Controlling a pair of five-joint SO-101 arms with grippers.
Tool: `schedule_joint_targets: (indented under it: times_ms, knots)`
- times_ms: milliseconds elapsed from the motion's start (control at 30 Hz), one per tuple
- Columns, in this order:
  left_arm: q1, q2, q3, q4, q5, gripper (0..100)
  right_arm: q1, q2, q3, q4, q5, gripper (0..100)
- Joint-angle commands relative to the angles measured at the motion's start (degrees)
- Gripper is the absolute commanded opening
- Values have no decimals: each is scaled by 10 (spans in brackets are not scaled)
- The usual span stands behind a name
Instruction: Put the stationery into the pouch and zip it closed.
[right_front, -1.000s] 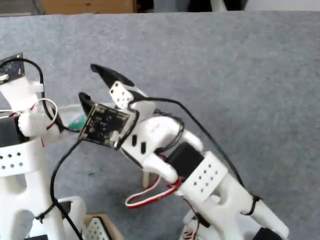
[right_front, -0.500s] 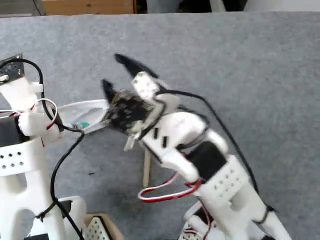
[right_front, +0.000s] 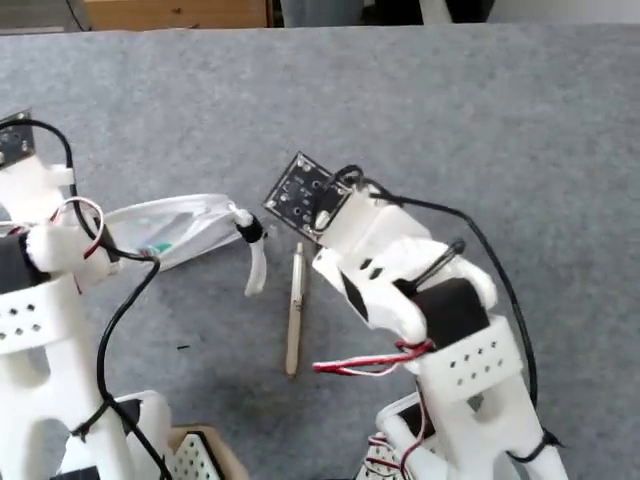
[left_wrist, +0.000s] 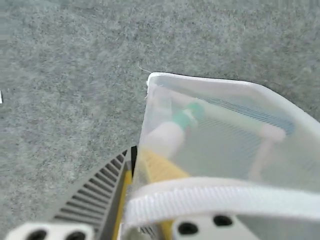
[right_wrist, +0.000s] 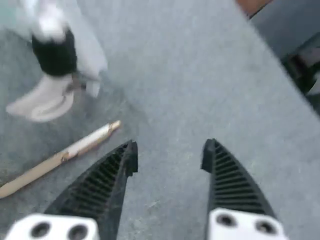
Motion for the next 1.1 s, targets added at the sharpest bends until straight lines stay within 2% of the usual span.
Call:
schedule_joint_targets:
  times_ms: [0, 67, 200, 333, 500, 667, 967, 1067]
  knots:
    - [-27, -30, 8, 0, 2, 28, 9, -8, 53, -43, -1, 246]
    - [-42, -31, 9, 0, 4, 28, 8, -7, 85, -80, -6, 246]
    - [-77, -31, 9, 0, 3, 28, 7, 5, 99, -153, -68, 246]
    - [-80, -31, 9, 0, 3, 28, -16, 118, 70, -191, -104, 246]
    - [-80, -31, 9, 0, 3, 28, -30, 326, -56, -183, -158, 244]
    - [-82, -31, 10, 0, 3, 28, -39, 463, -169, -100, -251, 244]
    - [-82, -31, 10, 0, 3, 28, -39, 508, -177, -62, -351, 244]
    - [-82, -31, 10, 0, 4, 28, -54, 509, -171, -64, -440, 243]
